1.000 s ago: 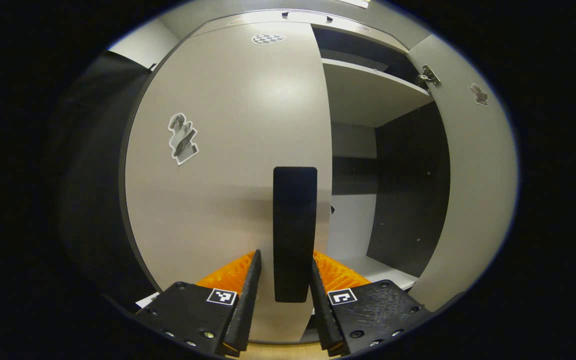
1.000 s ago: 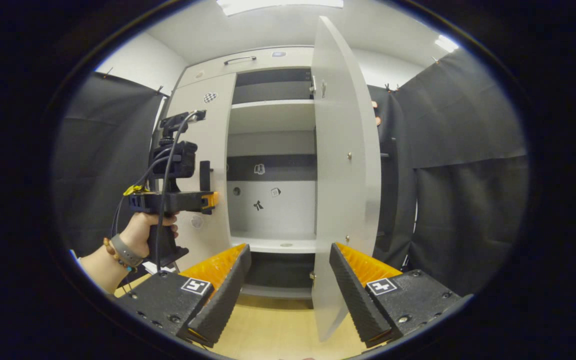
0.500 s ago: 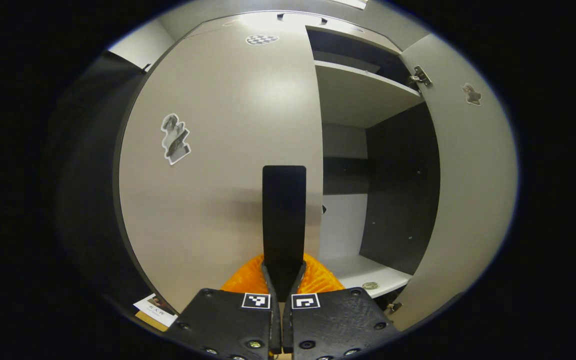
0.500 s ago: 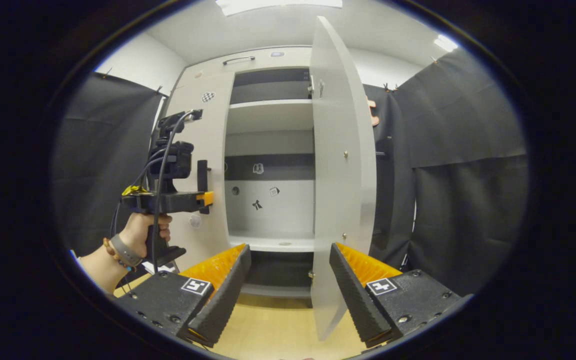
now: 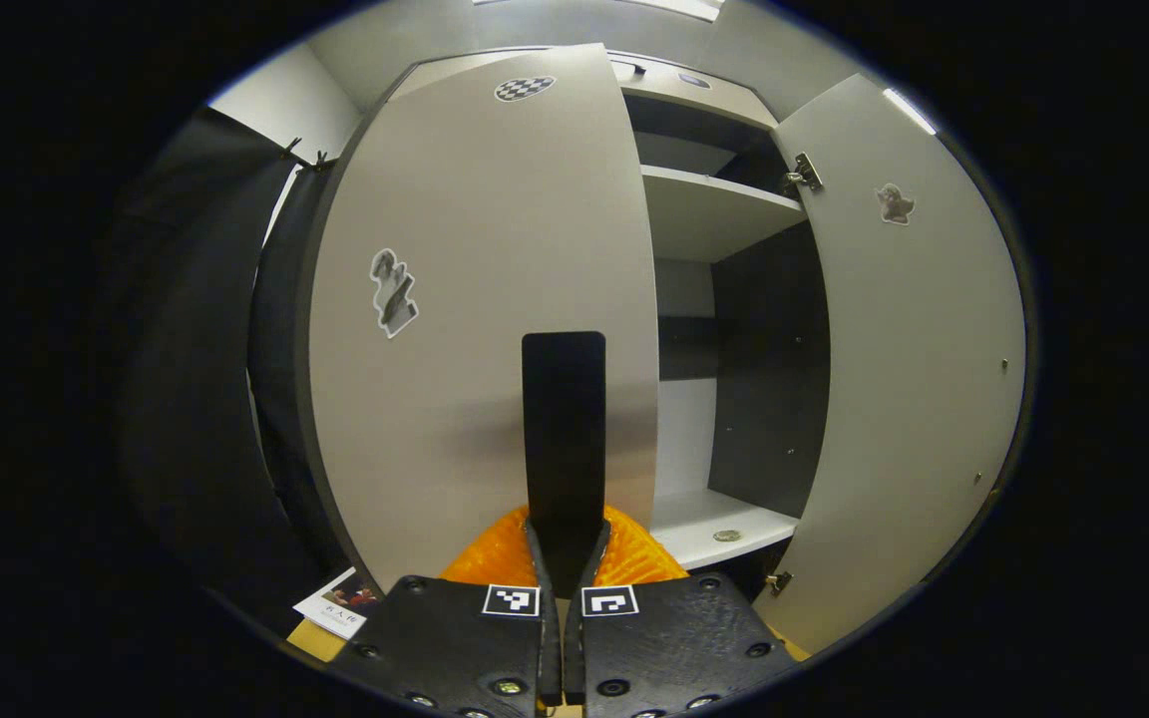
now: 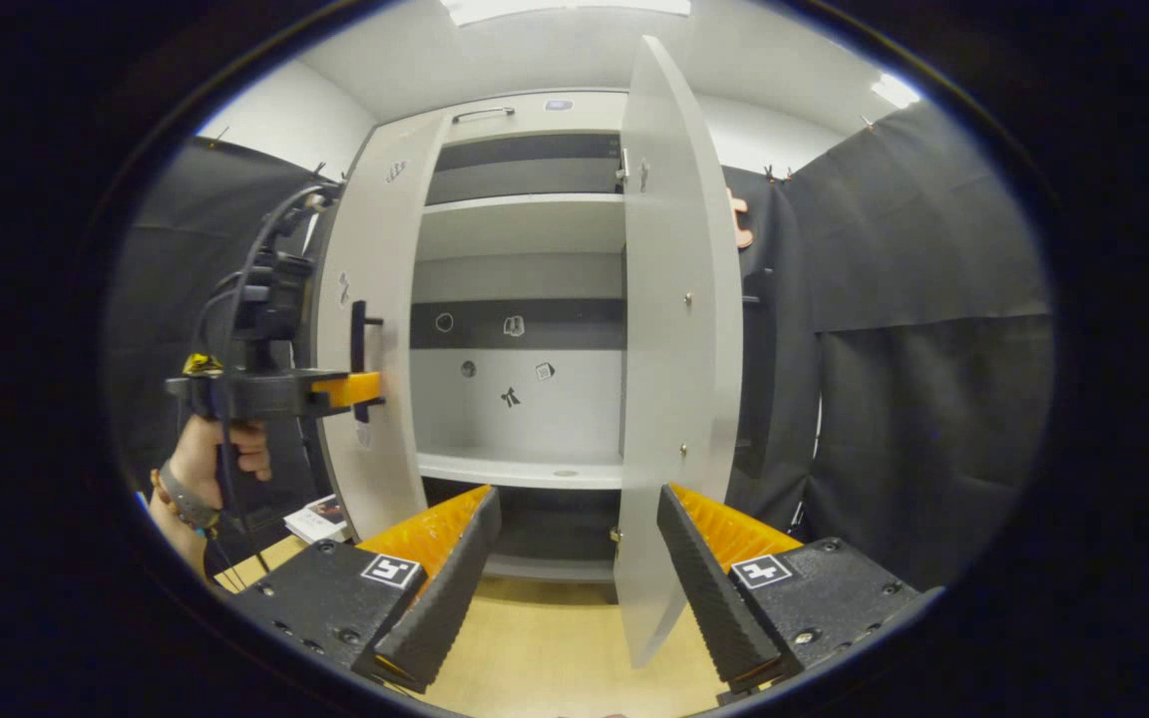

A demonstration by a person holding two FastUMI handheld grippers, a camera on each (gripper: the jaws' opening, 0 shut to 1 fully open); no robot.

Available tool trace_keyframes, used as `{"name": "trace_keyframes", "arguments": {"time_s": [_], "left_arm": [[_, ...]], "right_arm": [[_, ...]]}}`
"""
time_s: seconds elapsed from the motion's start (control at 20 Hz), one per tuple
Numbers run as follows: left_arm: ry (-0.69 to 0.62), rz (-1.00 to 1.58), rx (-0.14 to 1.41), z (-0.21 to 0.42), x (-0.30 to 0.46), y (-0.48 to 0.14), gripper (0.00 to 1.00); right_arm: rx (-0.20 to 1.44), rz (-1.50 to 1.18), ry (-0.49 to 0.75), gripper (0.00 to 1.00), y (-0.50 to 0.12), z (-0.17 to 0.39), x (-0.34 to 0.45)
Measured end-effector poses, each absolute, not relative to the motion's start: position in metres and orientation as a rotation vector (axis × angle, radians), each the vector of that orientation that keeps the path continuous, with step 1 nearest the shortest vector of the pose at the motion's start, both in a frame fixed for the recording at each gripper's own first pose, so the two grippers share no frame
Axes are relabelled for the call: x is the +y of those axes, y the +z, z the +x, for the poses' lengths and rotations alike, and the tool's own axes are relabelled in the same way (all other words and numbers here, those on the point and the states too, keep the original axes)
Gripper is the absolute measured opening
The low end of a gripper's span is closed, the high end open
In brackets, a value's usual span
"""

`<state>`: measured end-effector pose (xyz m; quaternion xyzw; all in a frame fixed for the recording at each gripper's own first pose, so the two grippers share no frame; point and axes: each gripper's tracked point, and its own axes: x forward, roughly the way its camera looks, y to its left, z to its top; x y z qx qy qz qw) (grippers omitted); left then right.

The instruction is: Open the right door of the double-door shoe cabinet with the right hand, and open the left door with the left hand.

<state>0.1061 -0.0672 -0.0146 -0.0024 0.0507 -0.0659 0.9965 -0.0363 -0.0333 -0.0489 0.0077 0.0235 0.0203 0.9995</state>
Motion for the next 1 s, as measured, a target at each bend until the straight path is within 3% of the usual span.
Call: {"name": "trace_keyframes", "arguments": {"time_s": [0.55, 1.0], "left_arm": [[-0.085, 0.015, 0.105, 0.029, 0.009, -0.011, 0.00], [-0.032, 0.019, 0.098, 0.010, 0.055, -0.011, 0.00]], "right_arm": [[0.025, 0.001, 0.066, 0.98, -0.039, -0.034, -0.007], [0.031, -0.038, 0.098, 0.98, -0.044, -0.030, 0.020]]}}
